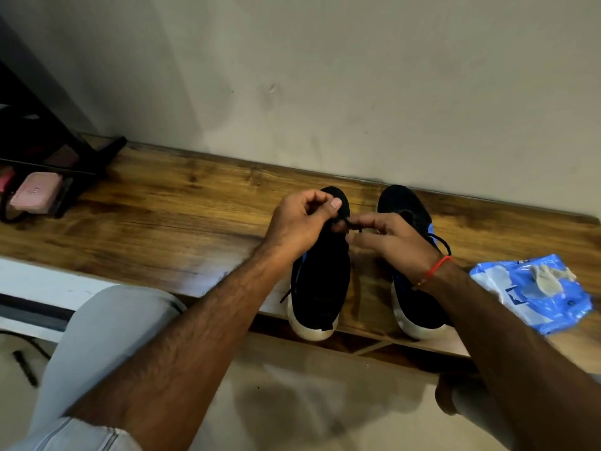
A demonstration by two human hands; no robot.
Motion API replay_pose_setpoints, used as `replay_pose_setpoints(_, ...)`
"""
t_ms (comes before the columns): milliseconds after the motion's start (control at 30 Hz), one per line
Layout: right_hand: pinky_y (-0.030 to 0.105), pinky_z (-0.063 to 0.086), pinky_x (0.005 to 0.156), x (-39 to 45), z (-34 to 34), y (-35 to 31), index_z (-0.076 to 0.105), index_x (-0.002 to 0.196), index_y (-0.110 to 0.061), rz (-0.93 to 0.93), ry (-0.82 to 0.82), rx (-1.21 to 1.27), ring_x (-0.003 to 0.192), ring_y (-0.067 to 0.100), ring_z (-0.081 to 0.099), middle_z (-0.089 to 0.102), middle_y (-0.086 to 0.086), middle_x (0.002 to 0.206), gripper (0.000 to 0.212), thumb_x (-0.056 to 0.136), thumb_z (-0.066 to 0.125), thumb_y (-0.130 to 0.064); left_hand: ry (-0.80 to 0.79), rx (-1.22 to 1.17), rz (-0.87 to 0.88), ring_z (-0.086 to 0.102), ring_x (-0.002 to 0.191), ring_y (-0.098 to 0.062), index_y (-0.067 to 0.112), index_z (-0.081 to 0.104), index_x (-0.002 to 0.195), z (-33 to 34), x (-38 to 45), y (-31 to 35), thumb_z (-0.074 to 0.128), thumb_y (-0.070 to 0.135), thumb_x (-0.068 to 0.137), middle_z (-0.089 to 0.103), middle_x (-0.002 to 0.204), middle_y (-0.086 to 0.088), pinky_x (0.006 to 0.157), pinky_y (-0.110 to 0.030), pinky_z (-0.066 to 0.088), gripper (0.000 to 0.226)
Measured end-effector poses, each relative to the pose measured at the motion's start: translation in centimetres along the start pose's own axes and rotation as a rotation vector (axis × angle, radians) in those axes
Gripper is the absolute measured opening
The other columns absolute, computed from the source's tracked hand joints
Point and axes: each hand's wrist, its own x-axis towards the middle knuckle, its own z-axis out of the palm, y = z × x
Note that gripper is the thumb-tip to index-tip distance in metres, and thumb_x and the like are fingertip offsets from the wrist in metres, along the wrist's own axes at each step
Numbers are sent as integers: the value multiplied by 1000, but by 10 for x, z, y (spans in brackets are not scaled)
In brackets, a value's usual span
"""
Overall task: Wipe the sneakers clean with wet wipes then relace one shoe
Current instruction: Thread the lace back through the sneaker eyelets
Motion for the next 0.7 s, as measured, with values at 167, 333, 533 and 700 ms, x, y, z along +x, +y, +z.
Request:
replay_pose_setpoints(167, 31, 48, 92, 10, -4, 2, 75, 108, -16, 130, 145, 295, 111, 10, 65, 74, -1, 111, 56, 88, 56, -64, -129, 332, 261, 66, 86, 0, 28, 75, 97, 9, -4, -10, 74, 34, 91, 73, 92, 14, 76, -27, 55, 9)
replay_pose_setpoints(333, 36, 54, 76, 14, -2, 4, 69, 108, 0, 129, 245, 614, 81, 19, 67, 63, 3, 71, 27, 90, 66, -19, -320, 720, 357, 65, 86, -8, 32, 74, 96, 16, -13, -20, 72, 48, 89, 71, 91, 10, 72, -42, 59, 17)
replay_pose_setpoints(533, 23, 52, 59, 17, -5, 1, 70, 97, -4, 60, 319, 691, 64, 16, 60, 67, 7, 74, 9, 89, 65, -5, -191, 394, 159, 67, 91, 0, 31, 77, 105, 3, -7, -8, 68, 52, 91, 76, 95, 14, 81, -28, 53, 27)
replay_pose_setpoints(700, 24, 41, 50, 15, 0, 2, 69, 84, -7, 52, 195, 333, 56, 17, 50, 61, 6, 65, 6, 88, 66, -4, -55, -130, -55, 54, 53, 7, 18, 75, 107, 0, -5, 3, 63, 35, 99, 75, 87, 5, 50, -13, 40, 23)
